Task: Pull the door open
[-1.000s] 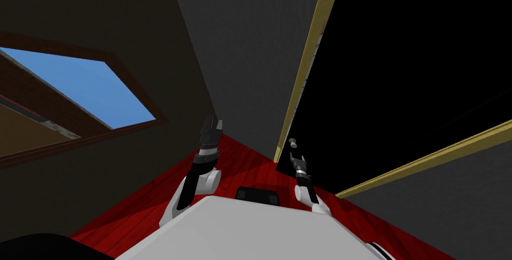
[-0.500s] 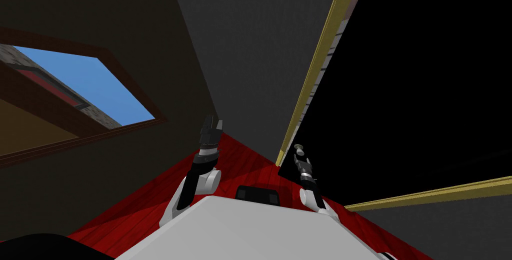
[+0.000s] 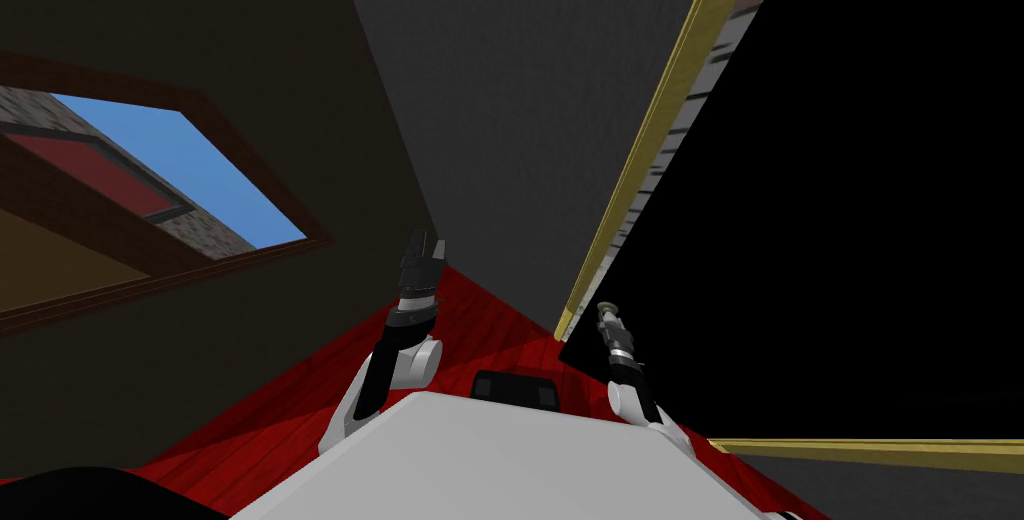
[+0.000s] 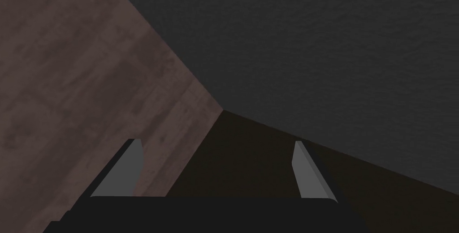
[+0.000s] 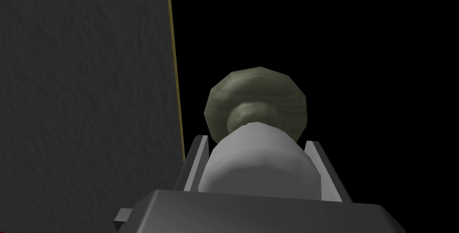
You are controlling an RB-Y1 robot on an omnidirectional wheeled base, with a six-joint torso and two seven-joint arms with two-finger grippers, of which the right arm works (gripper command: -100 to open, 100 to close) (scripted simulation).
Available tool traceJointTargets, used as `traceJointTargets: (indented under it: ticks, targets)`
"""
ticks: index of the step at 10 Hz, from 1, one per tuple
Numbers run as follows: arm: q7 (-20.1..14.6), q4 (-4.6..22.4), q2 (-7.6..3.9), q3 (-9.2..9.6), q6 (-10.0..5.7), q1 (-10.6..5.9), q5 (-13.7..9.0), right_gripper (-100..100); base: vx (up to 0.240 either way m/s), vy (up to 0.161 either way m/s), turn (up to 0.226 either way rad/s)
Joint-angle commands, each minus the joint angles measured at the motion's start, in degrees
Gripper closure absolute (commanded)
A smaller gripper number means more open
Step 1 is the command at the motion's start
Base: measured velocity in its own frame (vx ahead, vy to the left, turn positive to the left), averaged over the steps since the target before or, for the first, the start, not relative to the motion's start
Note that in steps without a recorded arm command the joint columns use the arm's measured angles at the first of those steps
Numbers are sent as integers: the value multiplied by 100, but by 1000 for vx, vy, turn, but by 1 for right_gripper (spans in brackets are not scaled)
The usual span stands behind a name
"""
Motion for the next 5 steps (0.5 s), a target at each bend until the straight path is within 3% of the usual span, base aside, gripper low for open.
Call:
traceJointTargets:
  ticks: [1, 5]
  targets:
    - [12, -8, 17, 11, 9, 2, 5, 100, -26, -5, -1]
    - [12, -8, 17, 11, 9, 2, 5, 100, -11, 1, 4]
